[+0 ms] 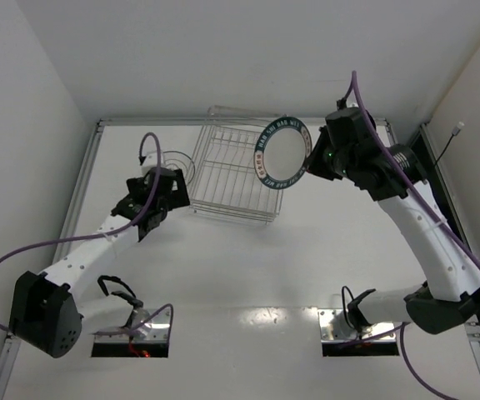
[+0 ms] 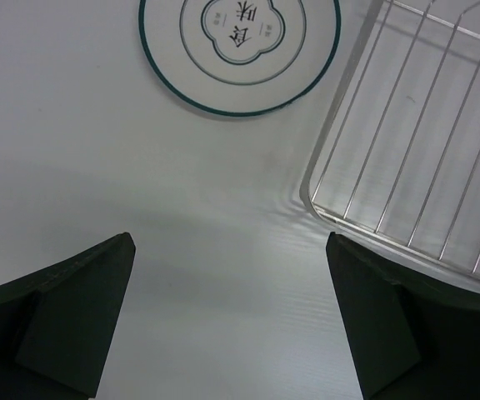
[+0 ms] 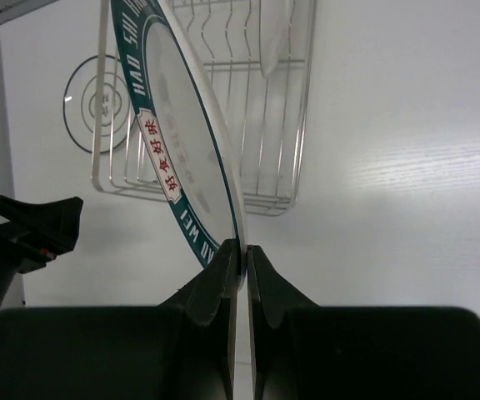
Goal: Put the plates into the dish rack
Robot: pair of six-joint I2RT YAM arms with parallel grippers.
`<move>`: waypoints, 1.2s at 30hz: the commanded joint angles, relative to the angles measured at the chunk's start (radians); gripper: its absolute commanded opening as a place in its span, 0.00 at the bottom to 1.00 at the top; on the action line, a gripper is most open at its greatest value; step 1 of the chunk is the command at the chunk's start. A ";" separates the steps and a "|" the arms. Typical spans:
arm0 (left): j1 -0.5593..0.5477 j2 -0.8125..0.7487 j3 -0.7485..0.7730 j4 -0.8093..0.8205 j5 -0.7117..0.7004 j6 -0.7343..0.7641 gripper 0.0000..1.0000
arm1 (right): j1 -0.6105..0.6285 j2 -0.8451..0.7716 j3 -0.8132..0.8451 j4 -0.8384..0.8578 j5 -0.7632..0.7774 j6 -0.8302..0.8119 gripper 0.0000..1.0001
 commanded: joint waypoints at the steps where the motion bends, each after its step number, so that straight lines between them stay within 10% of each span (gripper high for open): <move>1: 0.159 -0.030 -0.002 0.099 0.256 0.005 1.00 | 0.005 0.015 0.102 0.074 0.037 -0.031 0.00; 15: 0.243 0.333 0.161 0.190 0.563 0.028 0.83 | -0.004 -0.083 0.108 0.041 0.108 -0.133 0.00; 22: 0.243 0.395 0.159 0.167 0.609 0.019 0.28 | -0.004 -0.092 0.118 0.022 0.192 -0.180 0.00; 36: 0.010 0.305 0.076 0.112 0.531 -0.155 0.21 | -0.004 0.182 0.292 0.057 0.408 -0.326 0.00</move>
